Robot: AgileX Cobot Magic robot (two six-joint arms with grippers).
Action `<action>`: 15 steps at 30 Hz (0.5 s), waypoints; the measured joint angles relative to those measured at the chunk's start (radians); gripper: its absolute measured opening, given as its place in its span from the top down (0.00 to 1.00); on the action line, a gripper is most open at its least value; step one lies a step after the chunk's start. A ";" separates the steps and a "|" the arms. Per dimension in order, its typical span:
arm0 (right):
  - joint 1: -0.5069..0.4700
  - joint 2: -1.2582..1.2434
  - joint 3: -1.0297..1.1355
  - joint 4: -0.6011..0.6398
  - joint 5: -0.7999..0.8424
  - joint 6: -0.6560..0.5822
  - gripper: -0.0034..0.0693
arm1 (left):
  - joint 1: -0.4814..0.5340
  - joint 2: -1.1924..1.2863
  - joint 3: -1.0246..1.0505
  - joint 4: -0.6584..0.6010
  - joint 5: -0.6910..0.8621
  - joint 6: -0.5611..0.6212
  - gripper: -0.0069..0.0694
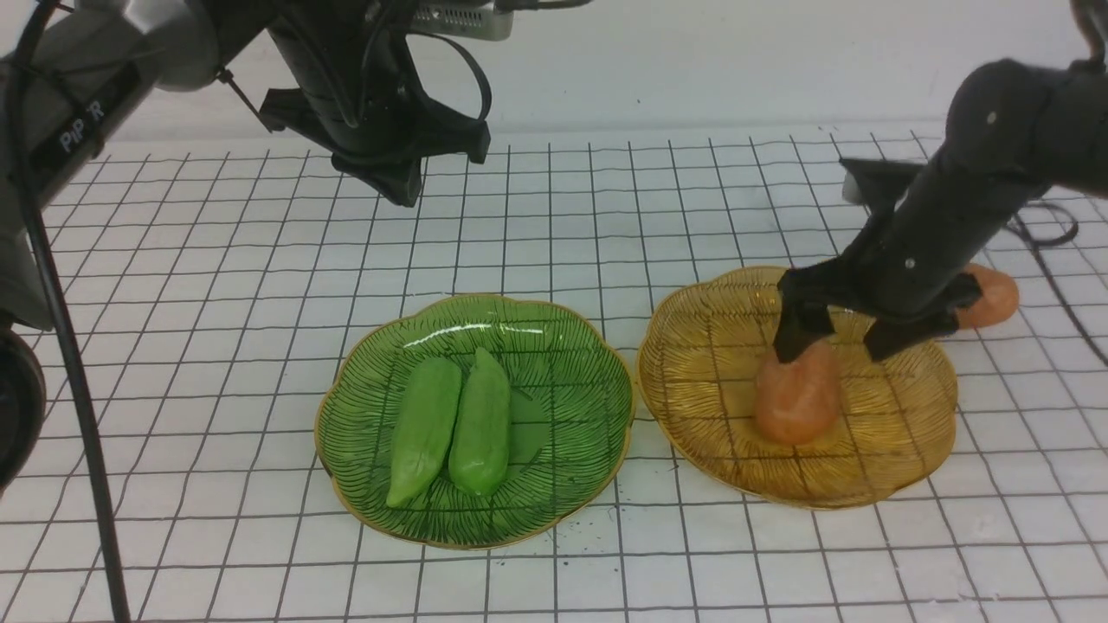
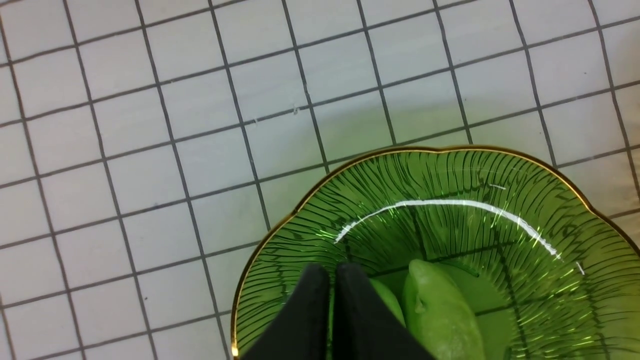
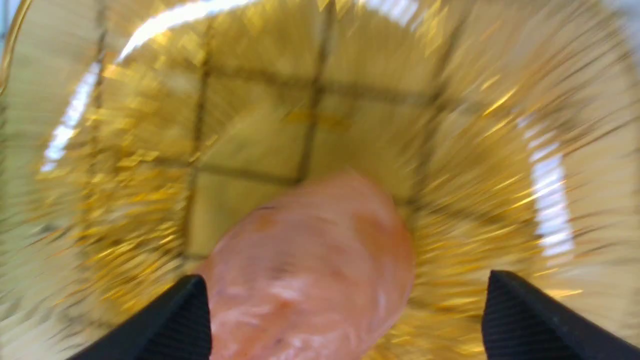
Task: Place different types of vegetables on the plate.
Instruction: 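Put the potato onto the plate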
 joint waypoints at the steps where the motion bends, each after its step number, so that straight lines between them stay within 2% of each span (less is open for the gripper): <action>1: 0.000 0.000 -0.019 -0.039 0.005 0.011 0.00 | 0.000 0.000 0.000 0.000 0.001 0.000 0.92; 4: -0.013 0.000 -0.071 -0.202 -0.001 0.033 0.00 | 0.000 0.002 0.000 0.001 0.001 0.000 0.92; 8: -0.054 0.001 -0.079 -0.344 -0.036 0.038 0.02 | 0.000 0.014 0.000 0.001 0.001 0.000 0.92; 15: -0.122 0.068 -0.080 -0.401 -0.154 0.019 0.13 | 0.000 0.032 0.000 0.001 0.002 0.009 0.92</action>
